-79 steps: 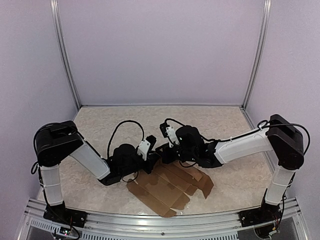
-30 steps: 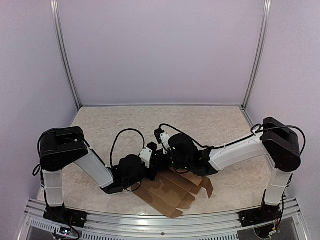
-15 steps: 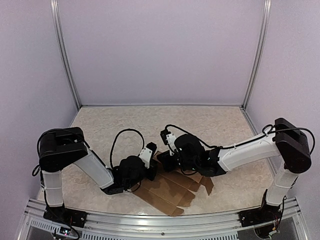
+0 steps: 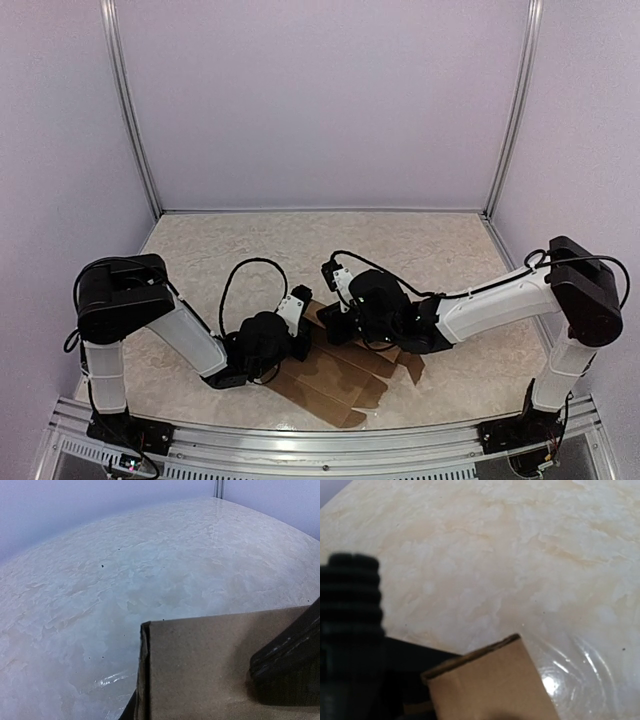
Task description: Fold the paper box
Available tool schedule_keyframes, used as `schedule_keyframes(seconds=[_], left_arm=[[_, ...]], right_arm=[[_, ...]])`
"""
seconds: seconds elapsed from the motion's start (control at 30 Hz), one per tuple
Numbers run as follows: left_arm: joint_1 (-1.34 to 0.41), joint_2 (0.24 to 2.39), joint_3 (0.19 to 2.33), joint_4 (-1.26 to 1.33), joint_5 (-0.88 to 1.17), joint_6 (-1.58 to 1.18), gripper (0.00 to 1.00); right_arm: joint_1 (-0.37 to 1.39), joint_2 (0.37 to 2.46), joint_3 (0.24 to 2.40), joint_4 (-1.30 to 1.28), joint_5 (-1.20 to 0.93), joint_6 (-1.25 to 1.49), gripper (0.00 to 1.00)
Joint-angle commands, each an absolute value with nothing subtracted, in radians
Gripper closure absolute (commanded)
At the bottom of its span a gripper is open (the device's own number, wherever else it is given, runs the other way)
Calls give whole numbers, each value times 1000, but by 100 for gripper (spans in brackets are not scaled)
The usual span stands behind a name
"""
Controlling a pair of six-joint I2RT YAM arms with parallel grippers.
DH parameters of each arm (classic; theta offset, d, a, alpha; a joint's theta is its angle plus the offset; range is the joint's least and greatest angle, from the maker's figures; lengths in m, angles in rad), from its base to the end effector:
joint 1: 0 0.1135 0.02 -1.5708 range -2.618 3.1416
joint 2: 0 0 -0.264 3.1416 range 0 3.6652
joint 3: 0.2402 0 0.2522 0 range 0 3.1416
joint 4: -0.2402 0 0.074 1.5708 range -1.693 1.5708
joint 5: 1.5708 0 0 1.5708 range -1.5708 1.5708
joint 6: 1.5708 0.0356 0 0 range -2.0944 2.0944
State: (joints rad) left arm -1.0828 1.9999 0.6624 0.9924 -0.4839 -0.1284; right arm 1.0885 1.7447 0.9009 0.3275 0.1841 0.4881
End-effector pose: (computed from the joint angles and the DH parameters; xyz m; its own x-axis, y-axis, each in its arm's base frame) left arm 0.1760 -0.2962 0.0934 -0.2311 0.1937 -0.9534 0.5515 0.8334 0.0356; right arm 0.1765 0.3231 0.1766 -0.5760 -0.1063 -0.8105 -0.5967 0.7324 0.3280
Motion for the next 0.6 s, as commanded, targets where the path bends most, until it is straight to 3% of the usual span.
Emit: schedule_keyframes(seconds=[0.0, 0.3, 0.5, 0.57], left_arm=[[-1089, 2011, 662, 961, -497, -145, 80], [-1088, 2028, 663, 977, -512, -155, 80], [-1075, 2046, 669, 988, -493, -163, 99], [-1071, 2041, 660, 1005, -484, -164, 100]], right_arm=[[1089, 1782, 892, 278, 189, 484, 100], [1090, 1769, 886, 280, 189, 479, 100], [1089, 1759, 879, 293, 186, 486, 100], [1090, 1754, 877, 294, 186, 488, 100]])
